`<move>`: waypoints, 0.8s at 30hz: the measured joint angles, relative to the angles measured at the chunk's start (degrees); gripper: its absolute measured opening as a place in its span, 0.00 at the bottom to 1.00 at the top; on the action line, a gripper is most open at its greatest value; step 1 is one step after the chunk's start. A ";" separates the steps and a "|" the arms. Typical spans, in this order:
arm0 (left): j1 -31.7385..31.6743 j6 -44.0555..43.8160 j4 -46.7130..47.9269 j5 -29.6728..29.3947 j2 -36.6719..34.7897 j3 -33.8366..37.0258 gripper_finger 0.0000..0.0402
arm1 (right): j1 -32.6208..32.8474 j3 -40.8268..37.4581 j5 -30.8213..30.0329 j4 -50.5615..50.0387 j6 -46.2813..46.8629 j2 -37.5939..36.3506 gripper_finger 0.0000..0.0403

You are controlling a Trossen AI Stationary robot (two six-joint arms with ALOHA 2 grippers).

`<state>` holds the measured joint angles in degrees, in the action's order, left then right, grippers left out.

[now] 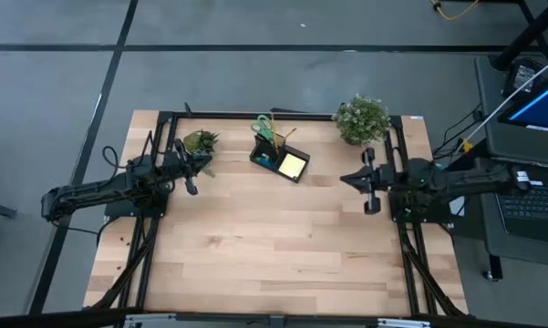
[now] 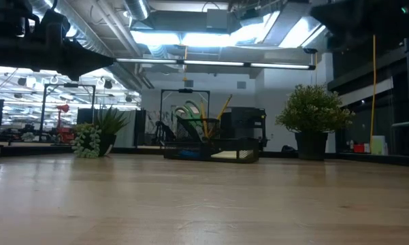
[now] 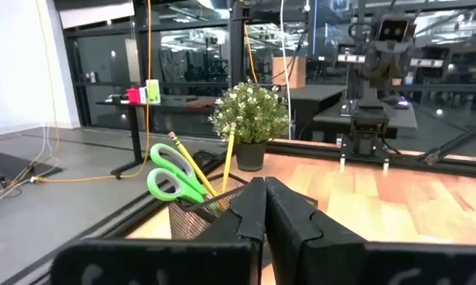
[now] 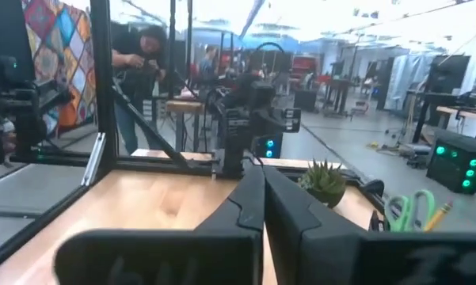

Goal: Pick and place office supplies into organizer
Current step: Return to Home Position

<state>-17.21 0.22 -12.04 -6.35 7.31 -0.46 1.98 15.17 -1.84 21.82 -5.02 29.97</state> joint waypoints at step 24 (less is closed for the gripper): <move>0.00 -0.01 0.05 0.00 0.00 0.01 0.01 | 0.11 -14.61 1.53 2.36 5.86 -9.50 0.02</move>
<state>-17.21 0.21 -11.99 -6.35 7.31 -0.45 2.09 0.56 -0.31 24.18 0.84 20.47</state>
